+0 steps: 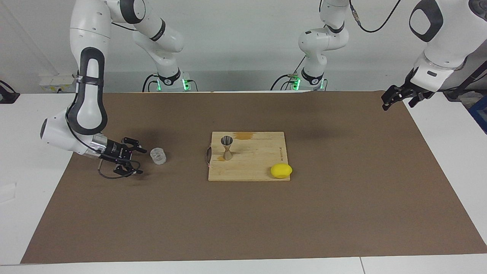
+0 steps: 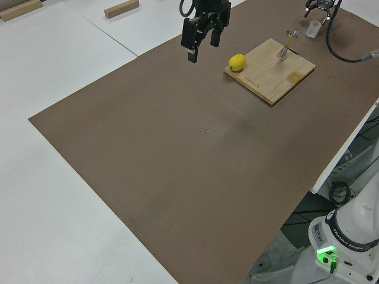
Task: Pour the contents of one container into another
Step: 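Reach the right gripper down toward the small clear glass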
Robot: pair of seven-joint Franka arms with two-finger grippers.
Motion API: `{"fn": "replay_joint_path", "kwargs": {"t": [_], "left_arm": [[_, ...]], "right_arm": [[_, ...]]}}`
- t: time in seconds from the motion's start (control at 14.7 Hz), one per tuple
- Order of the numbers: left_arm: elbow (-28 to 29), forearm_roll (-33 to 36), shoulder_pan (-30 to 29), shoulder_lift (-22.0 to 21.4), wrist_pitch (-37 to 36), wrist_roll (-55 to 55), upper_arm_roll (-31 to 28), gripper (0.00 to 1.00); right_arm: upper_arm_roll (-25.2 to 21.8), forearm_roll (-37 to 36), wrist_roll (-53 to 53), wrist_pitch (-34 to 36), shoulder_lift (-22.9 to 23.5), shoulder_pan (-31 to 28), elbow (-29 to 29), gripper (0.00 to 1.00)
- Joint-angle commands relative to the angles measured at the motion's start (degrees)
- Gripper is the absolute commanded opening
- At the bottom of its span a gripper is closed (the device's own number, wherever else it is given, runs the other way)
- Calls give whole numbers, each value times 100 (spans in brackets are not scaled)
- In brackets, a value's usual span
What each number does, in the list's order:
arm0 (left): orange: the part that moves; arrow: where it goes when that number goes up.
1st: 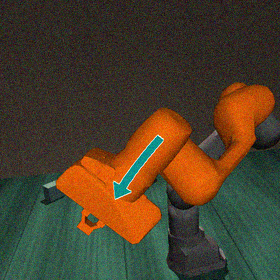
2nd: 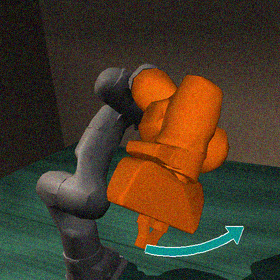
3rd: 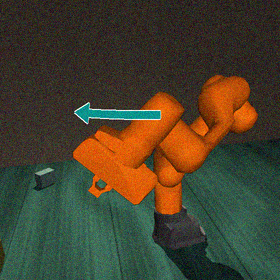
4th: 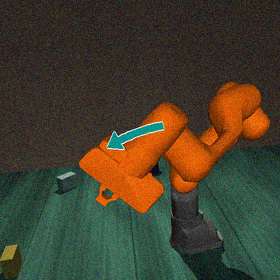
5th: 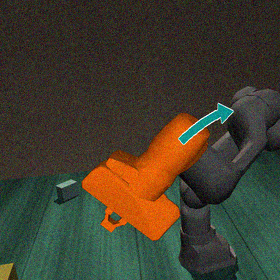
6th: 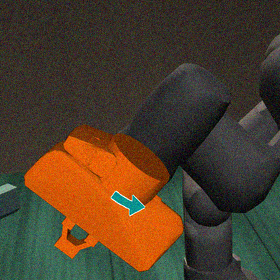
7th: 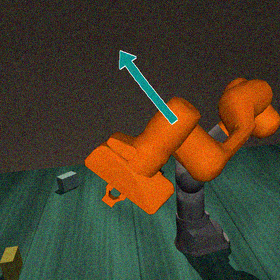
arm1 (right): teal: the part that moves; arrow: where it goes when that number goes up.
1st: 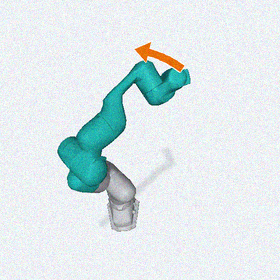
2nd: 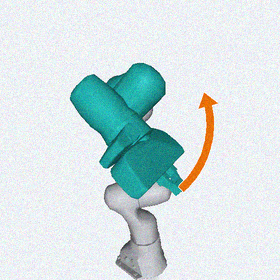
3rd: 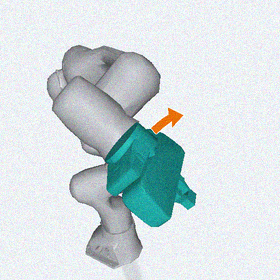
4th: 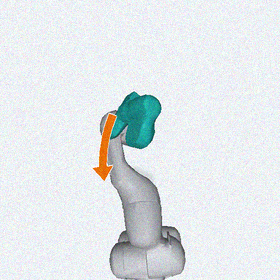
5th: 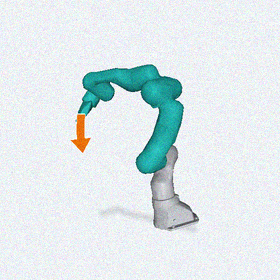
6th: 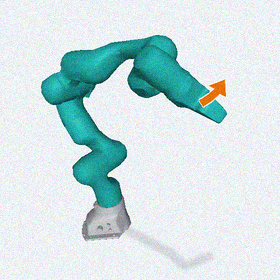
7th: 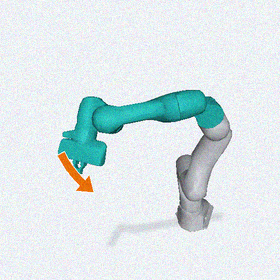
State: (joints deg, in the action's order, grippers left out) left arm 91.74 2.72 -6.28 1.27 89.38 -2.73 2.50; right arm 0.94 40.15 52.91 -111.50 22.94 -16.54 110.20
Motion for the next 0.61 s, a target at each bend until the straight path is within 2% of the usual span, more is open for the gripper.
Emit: {"fn": "replay_joint_path", "kwargs": {"t": [0.0,0.41,0.55], "left_arm": [[230,-61,57,-206,9,27,-31,100],[222,-88,48,-197,9,27,-31,100],[221,-315,57,-206,-26,18,-31,100]], "right_arm": [[12,353,-299,-206,-264,19,388,100],[56,467,-360,-223,-308,186,520,100],[56,528,-421,-241,-317,186,581,100]]}}
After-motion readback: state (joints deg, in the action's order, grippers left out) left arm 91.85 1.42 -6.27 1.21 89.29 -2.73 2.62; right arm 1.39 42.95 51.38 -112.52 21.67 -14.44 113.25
